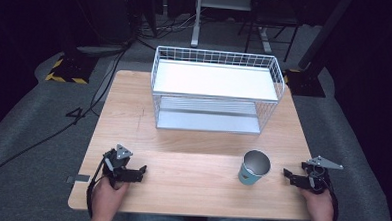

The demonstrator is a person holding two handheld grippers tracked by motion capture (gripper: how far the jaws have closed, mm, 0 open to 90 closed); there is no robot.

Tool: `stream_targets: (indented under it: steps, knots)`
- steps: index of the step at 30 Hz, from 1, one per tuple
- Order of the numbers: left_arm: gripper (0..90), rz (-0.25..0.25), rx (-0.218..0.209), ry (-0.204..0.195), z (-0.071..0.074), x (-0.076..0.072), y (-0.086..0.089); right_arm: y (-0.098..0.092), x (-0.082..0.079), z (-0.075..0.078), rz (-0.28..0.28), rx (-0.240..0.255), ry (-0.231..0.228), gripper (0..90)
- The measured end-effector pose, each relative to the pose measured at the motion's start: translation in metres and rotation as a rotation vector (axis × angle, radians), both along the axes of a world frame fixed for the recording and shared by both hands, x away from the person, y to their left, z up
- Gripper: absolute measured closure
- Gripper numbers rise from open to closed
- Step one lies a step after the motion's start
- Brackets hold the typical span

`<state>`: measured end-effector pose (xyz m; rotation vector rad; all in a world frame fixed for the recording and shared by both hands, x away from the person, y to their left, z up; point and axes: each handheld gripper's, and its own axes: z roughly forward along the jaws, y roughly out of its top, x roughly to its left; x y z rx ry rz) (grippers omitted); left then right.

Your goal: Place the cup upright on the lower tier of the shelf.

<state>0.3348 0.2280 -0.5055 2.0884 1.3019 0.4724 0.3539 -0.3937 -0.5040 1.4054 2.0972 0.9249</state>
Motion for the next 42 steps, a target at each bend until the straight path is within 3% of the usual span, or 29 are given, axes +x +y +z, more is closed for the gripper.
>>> stream_targets:
  steps: [4, 9, 13, 18, 27, 33, 42]
  knots:
    - [3.4, 0.001, -0.002, 0.000, 0.000, 0.000, 0.000, 0.000, -0.001, 0.000, -0.007, 0.004, 0.003, 15.2]
    - [3.4, -0.003, -0.001, 0.002, 0.000, 0.000, 0.000, -0.008, -0.003, 0.001, -0.016, 0.112, 0.009, 15.3]
    - [3.4, 0.000, -0.003, 0.001, 0.000, 0.000, 0.000, -0.009, -0.009, 0.005, -0.021, 0.084, -0.015, 15.3]
    - [3.4, -0.008, -0.003, -0.001, 0.000, 0.002, -0.001, -0.009, -0.019, 0.017, -0.023, 0.071, -0.079, 15.2]
    - [3.4, -0.012, -0.005, 0.000, 0.000, 0.006, -0.003, 0.003, -0.045, 0.035, 0.041, 0.076, -0.156, 14.8]
    - [3.4, -0.012, 0.001, -0.001, 0.000, 0.007, -0.004, 0.012, -0.059, 0.042, 0.087, 0.088, -0.169, 14.8]
    - [3.5, -0.012, 0.002, -0.002, 0.000, 0.007, -0.004, 0.033, -0.073, 0.048, 0.152, 0.102, -0.142, 14.9]
